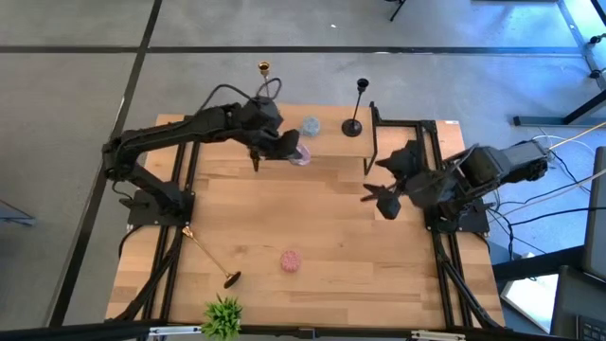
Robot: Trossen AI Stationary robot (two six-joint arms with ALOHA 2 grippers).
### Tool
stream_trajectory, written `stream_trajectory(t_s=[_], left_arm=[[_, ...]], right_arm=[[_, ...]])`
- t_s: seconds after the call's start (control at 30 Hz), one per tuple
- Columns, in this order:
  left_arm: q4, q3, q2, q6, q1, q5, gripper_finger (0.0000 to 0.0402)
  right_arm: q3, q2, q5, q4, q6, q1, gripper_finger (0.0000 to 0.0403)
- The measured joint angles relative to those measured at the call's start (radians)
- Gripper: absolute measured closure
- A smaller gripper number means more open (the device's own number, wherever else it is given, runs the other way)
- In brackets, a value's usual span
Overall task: Pick & Place candle stick holders
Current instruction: Put the red scented candle on the shelf
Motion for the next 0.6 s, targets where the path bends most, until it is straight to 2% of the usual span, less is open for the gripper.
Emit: stream_trajectory(t_s=[0.17, 0.3, 0.4, 0.6], left_arm=[[0.010, -0.051, -0.100, -0.009, 0.039, -0.060, 0.0233], [0.137, -0.186, -0.193, -0.063, 0.054, -0.076, 0.0233], [0.348, -0.339, -0.263, -0.136, 0.049, -0.119, 0.0233], [0.916, -0.644, -0.326, -0.265, 0.023, -0.246, 0.0233]], right_arm=[[-0.031, -0.018, 0.042, 0.017, 0.035, 0.023, 0.0070], [-0.044, -0.035, 0.065, 0.019, 0.036, 0.022, 0.0070], [-0.045, -0.034, 0.066, 0.021, 0.027, 0.023, 0.0070], [-0.045, -0.034, 0.130, 0.018, 0.024, -0.003, 0.0070]])
